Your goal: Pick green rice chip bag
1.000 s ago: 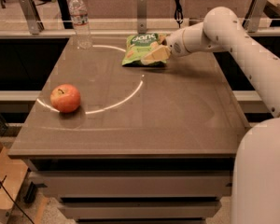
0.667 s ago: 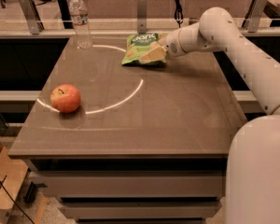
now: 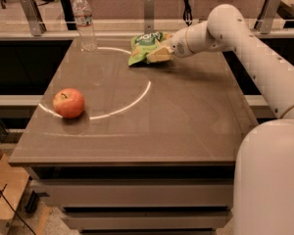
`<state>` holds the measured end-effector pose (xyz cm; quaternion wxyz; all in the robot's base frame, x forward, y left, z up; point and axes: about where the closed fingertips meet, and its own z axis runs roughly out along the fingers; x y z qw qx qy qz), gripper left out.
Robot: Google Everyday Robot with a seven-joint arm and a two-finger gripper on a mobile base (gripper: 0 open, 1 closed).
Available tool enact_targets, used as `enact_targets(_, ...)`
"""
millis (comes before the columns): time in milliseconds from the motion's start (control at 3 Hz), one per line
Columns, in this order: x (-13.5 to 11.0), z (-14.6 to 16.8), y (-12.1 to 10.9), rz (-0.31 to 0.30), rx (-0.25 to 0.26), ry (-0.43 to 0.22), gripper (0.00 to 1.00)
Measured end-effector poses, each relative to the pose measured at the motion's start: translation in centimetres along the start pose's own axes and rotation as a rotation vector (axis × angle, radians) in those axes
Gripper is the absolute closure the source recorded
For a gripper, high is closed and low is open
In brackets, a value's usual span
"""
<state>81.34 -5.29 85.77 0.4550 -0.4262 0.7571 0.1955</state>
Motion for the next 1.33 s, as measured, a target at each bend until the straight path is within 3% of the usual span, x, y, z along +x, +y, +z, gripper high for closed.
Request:
enact_targets(333,-2.9,-1.7,0.6,-0.066,0.002,-0.04,0.97)
enact_targets(667,-6.9,-5.0,1.7,-0.168,0.002,-0.106,1.0)
enact_targets(1000,-11.8,-9.3,3.3,-0.309,0.014,-0.154,1.0)
enact_targets(1333,-11.8,-9.0,3.5,-0.314,0.011,-0.153,1.0)
